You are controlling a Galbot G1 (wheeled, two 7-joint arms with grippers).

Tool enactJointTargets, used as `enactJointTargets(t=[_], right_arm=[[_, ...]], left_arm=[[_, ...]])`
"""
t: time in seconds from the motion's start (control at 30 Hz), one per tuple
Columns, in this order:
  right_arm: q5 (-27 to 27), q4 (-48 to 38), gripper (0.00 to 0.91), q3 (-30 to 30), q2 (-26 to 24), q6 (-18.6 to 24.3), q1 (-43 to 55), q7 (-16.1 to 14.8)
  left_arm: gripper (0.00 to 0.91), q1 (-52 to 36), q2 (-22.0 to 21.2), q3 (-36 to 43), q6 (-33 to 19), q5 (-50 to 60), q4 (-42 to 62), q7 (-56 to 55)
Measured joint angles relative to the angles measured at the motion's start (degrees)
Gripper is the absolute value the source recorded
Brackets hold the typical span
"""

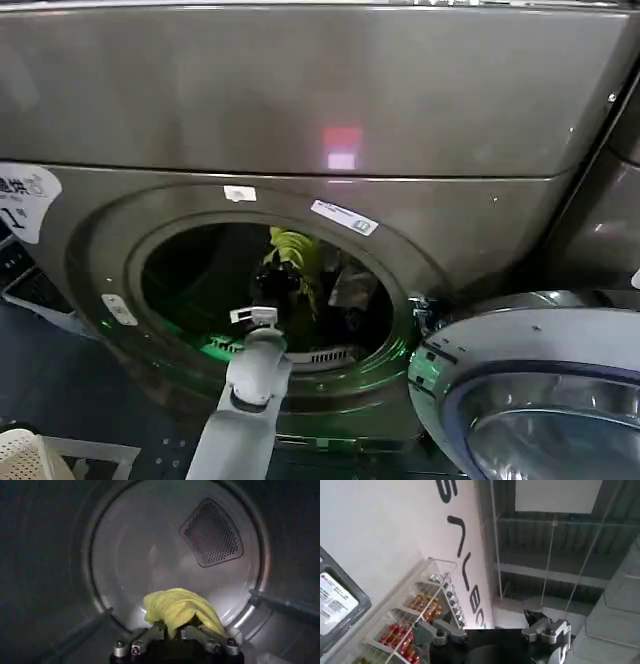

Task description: Grasp the clothes from the dryer.

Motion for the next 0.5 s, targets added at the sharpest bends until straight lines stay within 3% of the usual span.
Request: enactJointTargets(t=[0.5], right_arm=[[0.37, 0.25, 0.907, 0.07, -0.09, -0.26, -0.06, 0.35]], left_arm=[[0.0, -0.18, -0.03, -0.28, -0.61, -0.15, 0.71, -0.02]])
